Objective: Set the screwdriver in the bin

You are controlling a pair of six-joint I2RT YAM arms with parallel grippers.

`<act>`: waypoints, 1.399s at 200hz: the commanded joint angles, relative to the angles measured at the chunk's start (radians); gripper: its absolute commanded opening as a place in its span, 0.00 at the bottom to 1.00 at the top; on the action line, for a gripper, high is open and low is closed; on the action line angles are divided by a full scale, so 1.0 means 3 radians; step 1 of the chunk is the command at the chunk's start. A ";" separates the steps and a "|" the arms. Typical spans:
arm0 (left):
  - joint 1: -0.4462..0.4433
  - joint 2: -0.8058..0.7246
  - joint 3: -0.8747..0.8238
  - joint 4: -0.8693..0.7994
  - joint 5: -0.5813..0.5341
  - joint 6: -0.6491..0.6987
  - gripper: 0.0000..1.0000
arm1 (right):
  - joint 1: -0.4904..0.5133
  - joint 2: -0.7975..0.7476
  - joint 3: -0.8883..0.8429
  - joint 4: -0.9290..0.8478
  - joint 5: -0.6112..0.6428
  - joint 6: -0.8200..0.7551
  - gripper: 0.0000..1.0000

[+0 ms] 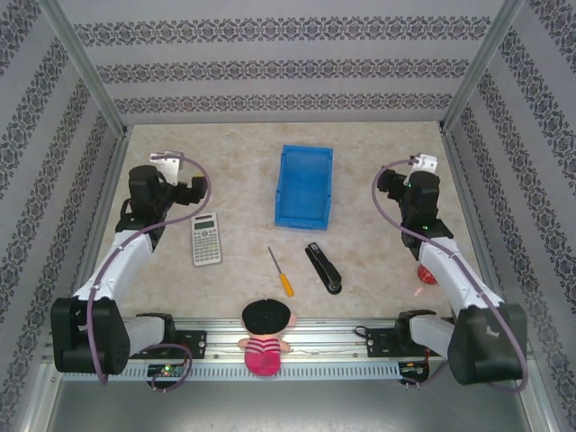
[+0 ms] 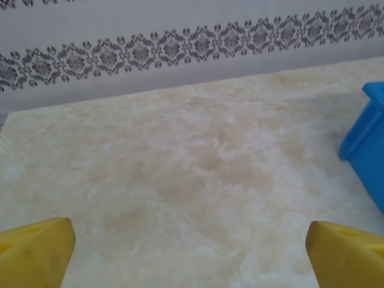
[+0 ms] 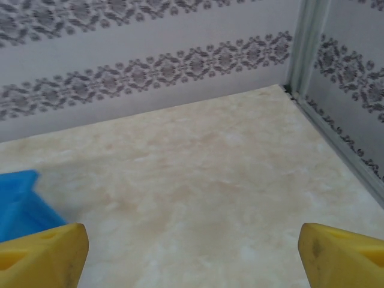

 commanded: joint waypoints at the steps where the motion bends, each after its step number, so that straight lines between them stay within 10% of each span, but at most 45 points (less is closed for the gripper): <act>1: 0.0029 -0.0132 0.0323 -0.1285 0.0086 0.0305 0.99 | 0.0310 -0.0164 0.0415 -0.1456 -0.0017 0.0360 0.90; 114: 0.0028 -0.0378 0.1076 -0.2969 0.0502 0.0717 1.00 | 0.3337 0.0960 0.1757 -0.3495 0.0001 0.1325 0.81; 280: 0.0024 -0.0720 0.0887 -0.3201 0.0426 0.0811 0.99 | 0.3472 0.2413 0.1715 -0.2836 -0.0237 0.1654 0.62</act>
